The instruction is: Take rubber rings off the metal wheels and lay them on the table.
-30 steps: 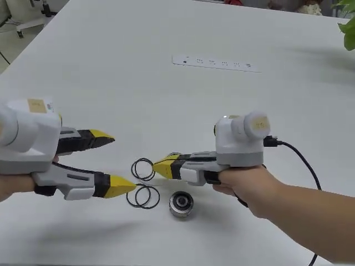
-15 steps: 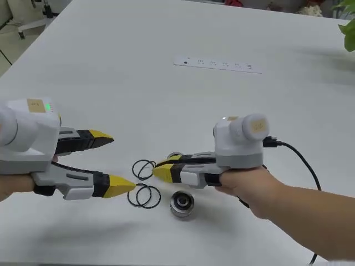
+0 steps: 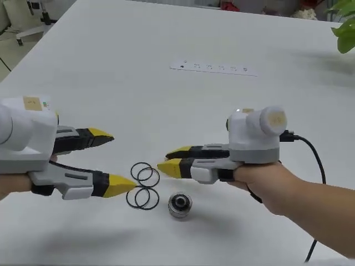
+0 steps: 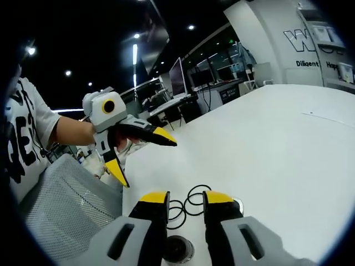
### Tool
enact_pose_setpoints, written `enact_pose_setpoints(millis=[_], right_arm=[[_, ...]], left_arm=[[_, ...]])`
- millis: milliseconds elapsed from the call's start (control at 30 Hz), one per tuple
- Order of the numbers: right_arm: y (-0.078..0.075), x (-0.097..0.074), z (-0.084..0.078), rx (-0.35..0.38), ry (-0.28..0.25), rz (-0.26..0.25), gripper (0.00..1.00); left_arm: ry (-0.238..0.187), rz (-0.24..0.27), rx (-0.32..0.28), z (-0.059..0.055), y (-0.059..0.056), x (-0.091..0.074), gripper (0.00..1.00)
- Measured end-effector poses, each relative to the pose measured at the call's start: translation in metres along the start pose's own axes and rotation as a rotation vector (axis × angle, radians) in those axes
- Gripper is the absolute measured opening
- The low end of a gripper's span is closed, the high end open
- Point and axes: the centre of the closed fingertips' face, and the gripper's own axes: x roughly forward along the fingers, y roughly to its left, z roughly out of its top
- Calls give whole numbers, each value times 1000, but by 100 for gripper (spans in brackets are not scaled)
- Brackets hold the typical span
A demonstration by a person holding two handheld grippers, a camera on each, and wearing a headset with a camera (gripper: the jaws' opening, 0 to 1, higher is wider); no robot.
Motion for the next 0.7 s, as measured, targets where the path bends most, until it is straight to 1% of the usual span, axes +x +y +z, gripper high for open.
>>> enact_pose_setpoints(millis=[167, 267, 400, 467, 700], right_arm=[[0, -15, 3, -34, -7, -14, 24], [1, -28, 4, -50, -7, -21, 26], [-2, -43, 2, -77, -5, -44, 33], [-1, -50, 1, -77, -8, -46, 37], [2, -67, -9, -104, 11, -70, 48]], left_arm=[[-3, -6, 6, 4, -3, 0, 68], [-7, -9, 8, 7, -5, 1, 69], [-5, -18, 13, 8, -9, 2, 69], [-6, -21, 13, 9, -10, 2, 70], [2, -25, 23, 7, -15, 1, 72]])
